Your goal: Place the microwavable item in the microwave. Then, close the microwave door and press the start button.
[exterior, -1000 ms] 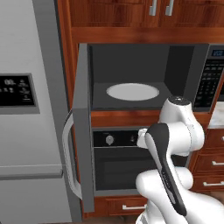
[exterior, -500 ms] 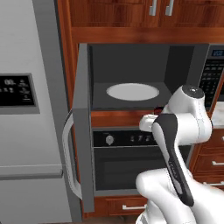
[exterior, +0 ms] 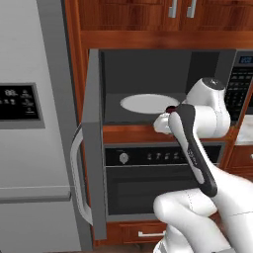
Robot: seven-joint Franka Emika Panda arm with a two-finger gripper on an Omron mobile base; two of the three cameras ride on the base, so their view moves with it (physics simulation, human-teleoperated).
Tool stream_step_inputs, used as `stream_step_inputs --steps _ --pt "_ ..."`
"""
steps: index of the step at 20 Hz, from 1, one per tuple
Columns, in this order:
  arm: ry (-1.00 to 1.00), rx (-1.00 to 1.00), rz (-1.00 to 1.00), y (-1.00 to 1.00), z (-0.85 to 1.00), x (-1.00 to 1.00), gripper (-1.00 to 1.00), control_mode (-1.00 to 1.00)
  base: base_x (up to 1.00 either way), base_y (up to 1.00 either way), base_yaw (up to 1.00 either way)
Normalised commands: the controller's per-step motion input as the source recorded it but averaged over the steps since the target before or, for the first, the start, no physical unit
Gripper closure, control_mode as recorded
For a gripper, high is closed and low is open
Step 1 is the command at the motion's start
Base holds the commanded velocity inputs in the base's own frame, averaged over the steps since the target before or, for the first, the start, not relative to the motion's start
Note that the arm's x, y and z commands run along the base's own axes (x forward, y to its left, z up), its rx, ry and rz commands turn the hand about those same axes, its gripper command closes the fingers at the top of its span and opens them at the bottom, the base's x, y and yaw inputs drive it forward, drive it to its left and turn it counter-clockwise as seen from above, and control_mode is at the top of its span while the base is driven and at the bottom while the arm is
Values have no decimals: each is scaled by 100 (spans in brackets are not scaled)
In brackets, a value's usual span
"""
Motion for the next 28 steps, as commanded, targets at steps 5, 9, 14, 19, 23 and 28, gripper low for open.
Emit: stream_step_inputs --steps 5,9,14,19,23,28 --pt "0 0 16 -5 0 51 100 -100 0 0 0" --pt "0 0 10 -14 0 50 100 -100 0 0 0" --pt "0 0 -1 -5 11 51 100 -100 0 0 0" --pt "0 0 -7 0 11 62 100 -100 0 0 0" --pt "0 0 -11 -12 1 55 100 -100 0 0 0" --pt "2 0 -9 -25 0 54 100 -100 0 0 0"
